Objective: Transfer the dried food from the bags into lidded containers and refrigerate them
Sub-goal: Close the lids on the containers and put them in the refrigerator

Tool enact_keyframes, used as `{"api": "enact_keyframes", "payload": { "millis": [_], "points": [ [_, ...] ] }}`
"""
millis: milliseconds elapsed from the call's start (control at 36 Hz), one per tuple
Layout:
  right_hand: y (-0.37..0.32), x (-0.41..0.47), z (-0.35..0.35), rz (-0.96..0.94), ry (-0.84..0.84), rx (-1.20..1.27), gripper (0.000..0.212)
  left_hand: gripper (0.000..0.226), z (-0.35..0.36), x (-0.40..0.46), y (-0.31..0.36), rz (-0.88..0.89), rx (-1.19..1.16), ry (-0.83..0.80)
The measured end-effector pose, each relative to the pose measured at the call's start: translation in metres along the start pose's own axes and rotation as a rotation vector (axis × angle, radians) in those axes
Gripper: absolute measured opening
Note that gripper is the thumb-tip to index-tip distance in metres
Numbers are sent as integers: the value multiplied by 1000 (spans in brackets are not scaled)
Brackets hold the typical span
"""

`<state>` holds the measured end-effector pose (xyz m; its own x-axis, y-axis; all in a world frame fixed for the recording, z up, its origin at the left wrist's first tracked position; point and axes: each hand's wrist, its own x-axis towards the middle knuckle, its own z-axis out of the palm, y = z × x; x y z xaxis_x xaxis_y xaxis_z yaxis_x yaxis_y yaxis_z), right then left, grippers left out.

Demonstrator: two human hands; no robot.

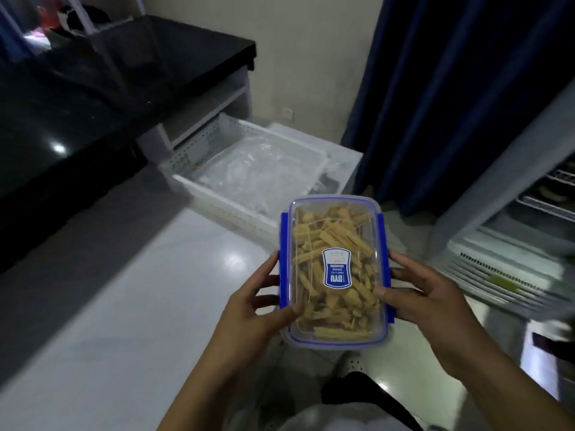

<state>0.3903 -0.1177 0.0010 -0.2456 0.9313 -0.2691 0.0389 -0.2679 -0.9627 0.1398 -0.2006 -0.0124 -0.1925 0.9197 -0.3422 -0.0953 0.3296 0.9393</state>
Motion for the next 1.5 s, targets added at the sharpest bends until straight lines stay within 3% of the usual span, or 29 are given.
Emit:
{"api": "enact_keyframes", "payload": {
  "millis": [222, 556, 806, 1056, 1222, 1500],
  "points": [
    [-7, 11, -125, -47, 302, 74, 66, 79, 127, 89, 43, 91, 129, -324],
    [-3, 27, -306, -167, 595, 164, 60, 81, 341, 197, 61, 28, 207, -673],
    [-2, 57, -406, -147, 698, 40, 63, 73, 477, 261, 70, -36, 211, -735],
    [-2, 145, -538, -26, 507, -107, 97, 67, 626, 362, 70, -139, 246, -759],
    [4, 198, -618, 21, 502, -346, 105, 57, 706, 409, 73, -220, 289, -759],
    [20, 273, -711, 86, 491, -403, 94, 49, 795, 462, 74, -333, 284, -649]
  ]
}}
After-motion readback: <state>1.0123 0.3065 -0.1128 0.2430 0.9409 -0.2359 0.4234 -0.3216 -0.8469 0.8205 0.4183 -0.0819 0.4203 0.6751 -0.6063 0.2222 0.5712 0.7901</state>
